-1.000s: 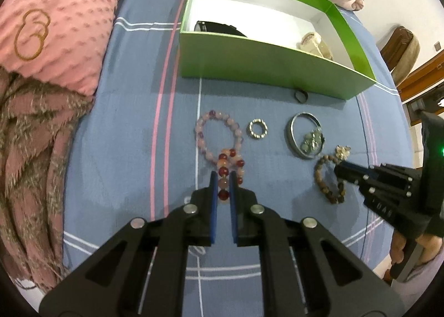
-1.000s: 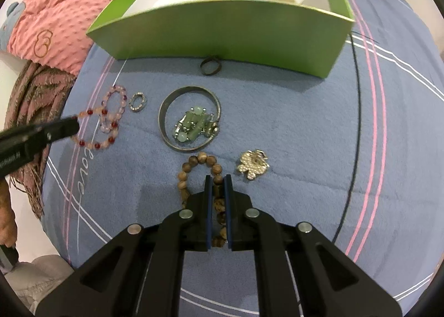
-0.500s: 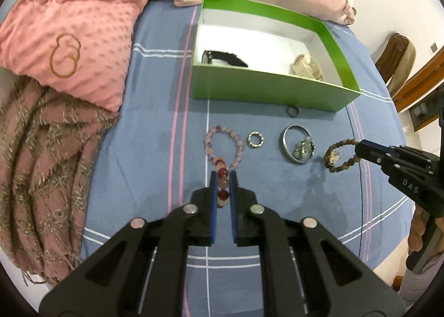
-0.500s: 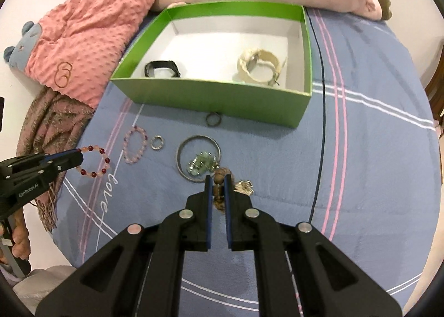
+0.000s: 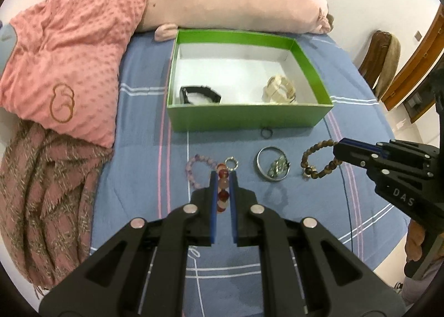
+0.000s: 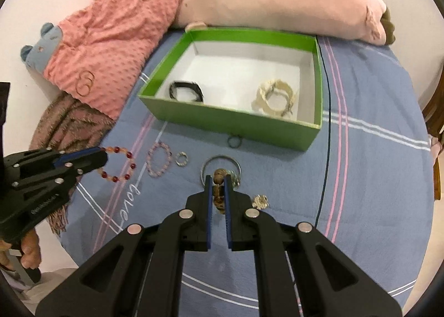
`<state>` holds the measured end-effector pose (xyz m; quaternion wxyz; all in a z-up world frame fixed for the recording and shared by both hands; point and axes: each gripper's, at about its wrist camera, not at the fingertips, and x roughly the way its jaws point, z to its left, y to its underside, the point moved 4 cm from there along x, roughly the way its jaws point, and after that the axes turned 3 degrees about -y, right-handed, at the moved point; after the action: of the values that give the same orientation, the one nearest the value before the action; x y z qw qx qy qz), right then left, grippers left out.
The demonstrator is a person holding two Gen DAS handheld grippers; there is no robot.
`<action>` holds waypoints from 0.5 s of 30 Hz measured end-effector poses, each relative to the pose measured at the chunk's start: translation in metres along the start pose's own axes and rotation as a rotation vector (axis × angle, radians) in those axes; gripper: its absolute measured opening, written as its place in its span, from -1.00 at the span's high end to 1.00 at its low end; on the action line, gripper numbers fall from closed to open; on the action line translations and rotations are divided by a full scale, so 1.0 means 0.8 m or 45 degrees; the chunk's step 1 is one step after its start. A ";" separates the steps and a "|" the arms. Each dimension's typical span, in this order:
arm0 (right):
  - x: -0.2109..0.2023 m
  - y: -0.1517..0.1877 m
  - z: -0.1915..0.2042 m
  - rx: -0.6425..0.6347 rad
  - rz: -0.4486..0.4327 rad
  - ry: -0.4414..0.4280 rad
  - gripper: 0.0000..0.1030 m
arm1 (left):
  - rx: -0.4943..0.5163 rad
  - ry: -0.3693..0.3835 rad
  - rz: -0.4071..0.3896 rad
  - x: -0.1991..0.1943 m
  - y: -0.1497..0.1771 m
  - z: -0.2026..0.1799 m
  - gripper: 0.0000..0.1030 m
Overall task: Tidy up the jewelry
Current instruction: 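Carry both bracelets into the green box and open both grippers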
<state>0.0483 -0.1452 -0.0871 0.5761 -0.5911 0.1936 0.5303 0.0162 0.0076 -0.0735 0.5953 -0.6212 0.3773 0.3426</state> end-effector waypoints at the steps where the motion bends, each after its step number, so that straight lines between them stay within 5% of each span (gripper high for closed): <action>1: -0.005 -0.003 0.002 -0.003 -0.015 -0.004 0.86 | 0.003 0.002 -0.012 -0.002 -0.003 -0.001 0.84; 15: -0.003 -0.017 0.028 -0.066 -0.019 -0.050 0.86 | 0.030 0.039 -0.038 -0.002 -0.031 -0.017 0.84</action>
<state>0.0498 -0.1228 -0.0735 0.5683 -0.5967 0.1642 0.5423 0.0370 -0.0061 -0.0597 0.6017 -0.6248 0.3813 0.3197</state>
